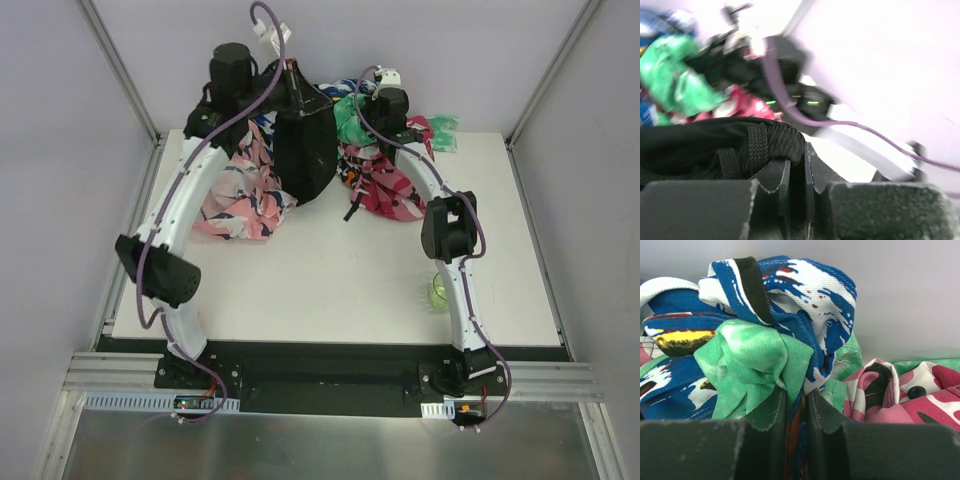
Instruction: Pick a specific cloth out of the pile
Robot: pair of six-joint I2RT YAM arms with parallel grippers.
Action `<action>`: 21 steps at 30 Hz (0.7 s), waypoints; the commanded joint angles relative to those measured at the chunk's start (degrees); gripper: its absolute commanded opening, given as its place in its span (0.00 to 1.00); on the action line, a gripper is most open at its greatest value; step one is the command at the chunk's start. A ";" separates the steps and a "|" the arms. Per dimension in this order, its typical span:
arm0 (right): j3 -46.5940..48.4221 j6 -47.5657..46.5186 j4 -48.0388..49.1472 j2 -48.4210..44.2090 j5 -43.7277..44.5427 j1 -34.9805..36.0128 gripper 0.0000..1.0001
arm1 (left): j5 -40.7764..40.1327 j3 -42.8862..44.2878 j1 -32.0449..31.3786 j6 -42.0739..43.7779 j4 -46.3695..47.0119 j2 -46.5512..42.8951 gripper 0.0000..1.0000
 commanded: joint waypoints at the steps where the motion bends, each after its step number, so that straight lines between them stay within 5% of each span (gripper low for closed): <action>1: 0.20 -1.25 -6.48 3.17 5.89 -2.79 0.01 | 15.32 3.68 -2.75 4.48 3.93 -12.14 0.00; 10: -5.06 -5.46 -9.82 -5.07 -2.73 -2.26 0.07 | 2.50 -12.64 -12.76 13.63 4.02 -32.53 0.00; 20: -15.09 -10.74 -20.45 -24.59 -7.30 -1.91 0.60 | -6.11 -22.77 -15.50 10.48 4.10 -39.49 0.00; 21: -15.96 -10.74 -21.33 -26.43 -7.56 -1.82 0.73 | -6.99 -22.95 -15.50 10.21 4.10 -39.32 0.00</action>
